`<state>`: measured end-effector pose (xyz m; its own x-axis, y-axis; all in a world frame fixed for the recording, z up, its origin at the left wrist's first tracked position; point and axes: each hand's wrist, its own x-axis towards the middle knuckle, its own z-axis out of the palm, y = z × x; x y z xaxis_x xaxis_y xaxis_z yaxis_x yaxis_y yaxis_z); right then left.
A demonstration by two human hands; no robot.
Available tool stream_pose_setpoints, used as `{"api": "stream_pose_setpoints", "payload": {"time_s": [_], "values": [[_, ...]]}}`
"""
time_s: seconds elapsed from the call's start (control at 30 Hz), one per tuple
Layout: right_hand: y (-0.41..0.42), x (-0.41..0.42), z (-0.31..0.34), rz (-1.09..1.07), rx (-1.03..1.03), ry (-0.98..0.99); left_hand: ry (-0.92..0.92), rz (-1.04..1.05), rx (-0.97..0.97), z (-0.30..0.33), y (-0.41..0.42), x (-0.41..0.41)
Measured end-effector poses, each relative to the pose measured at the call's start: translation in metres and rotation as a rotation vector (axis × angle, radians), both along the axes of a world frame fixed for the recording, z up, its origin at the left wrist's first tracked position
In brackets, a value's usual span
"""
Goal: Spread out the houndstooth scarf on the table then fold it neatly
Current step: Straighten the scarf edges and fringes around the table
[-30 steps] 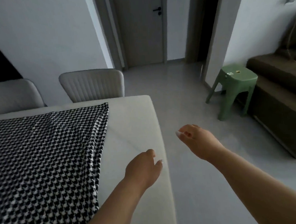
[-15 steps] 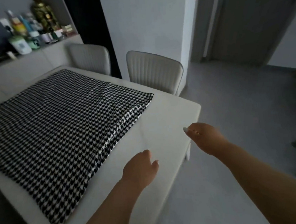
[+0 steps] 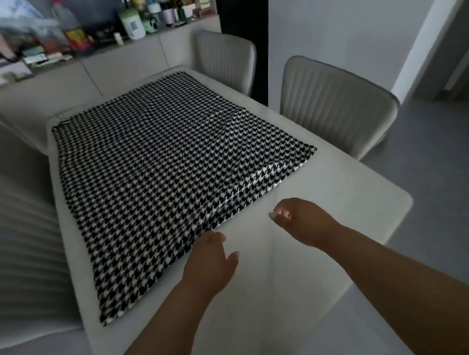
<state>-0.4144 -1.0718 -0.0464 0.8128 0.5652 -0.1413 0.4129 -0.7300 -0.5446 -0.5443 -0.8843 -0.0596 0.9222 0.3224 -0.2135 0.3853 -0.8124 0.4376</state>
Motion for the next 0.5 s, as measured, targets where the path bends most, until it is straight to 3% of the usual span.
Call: {"api": "stream_pose_setpoints", "payload": {"time_s": [0.17,0.3,0.4,0.5], "values": [[0.054,0.042,-0.026,0.195,-0.117,-0.070,0.016,0.012,0.054,-0.026,0.022,0.036],[0.077,0.066,-0.047,0.386,-0.284,-0.137,0.144,-0.025,0.147,-0.044,0.028,0.050],[0.073,0.076,-0.052,0.410,-0.297,-0.231,0.114,-0.004,0.011,-0.046,0.024,0.049],[0.065,0.080,-0.055,0.418,-0.213,-0.279,-0.033,0.028,0.112,-0.047,0.024,0.043]]}}
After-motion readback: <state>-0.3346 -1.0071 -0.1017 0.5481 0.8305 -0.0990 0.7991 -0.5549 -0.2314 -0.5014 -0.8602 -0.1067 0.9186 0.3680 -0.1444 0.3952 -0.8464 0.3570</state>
